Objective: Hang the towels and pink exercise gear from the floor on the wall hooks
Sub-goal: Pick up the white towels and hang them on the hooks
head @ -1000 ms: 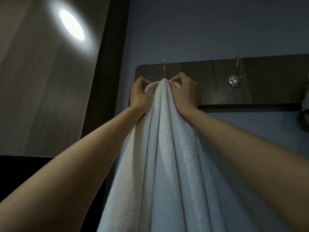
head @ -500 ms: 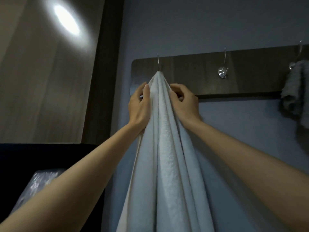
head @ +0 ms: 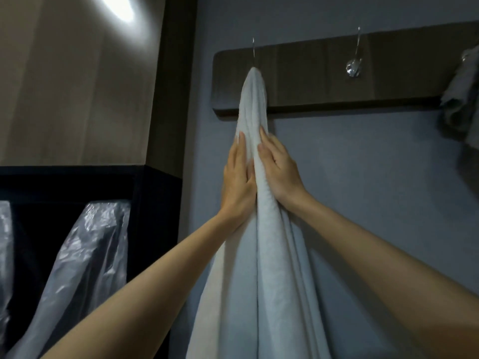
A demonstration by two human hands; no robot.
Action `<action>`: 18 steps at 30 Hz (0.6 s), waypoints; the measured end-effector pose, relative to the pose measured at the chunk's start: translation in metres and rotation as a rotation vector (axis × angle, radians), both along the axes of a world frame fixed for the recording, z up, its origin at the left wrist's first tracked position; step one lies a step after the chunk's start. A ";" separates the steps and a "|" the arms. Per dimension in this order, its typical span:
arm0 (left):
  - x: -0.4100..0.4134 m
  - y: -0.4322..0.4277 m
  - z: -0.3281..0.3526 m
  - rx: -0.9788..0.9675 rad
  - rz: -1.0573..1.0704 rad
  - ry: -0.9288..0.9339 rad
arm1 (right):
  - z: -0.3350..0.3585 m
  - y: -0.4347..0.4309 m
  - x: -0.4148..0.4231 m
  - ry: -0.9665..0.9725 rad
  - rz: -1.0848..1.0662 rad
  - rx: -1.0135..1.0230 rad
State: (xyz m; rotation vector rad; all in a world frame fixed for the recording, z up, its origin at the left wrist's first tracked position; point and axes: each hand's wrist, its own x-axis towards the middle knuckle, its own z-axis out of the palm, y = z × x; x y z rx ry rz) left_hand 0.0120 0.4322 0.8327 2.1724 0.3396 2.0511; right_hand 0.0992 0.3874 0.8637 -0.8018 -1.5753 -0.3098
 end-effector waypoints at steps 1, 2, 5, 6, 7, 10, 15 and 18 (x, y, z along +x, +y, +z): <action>0.001 0.002 -0.010 -0.014 0.002 0.001 | -0.008 0.001 0.001 -0.026 -0.016 -0.025; 0.002 0.003 -0.019 -0.035 -0.005 0.006 | -0.015 0.001 0.003 -0.041 -0.029 -0.043; 0.003 0.003 -0.043 -0.110 -0.005 0.026 | -0.036 -0.003 0.008 -0.049 -0.042 -0.100; 0.002 0.001 -0.049 -0.124 0.005 0.030 | -0.041 -0.005 0.009 -0.055 -0.048 -0.121; 0.001 -0.001 -0.054 -0.134 0.016 0.033 | -0.044 -0.008 0.010 -0.062 -0.050 -0.137; -0.002 -0.013 -0.063 -0.166 0.028 0.039 | -0.052 -0.020 0.012 -0.085 -0.018 -0.160; -0.017 -0.039 -0.070 -0.255 0.001 -0.018 | -0.068 -0.048 0.019 -0.185 -0.025 -0.195; -0.029 -0.060 -0.076 -0.274 0.045 -0.033 | -0.085 -0.070 0.027 -0.204 -0.017 -0.193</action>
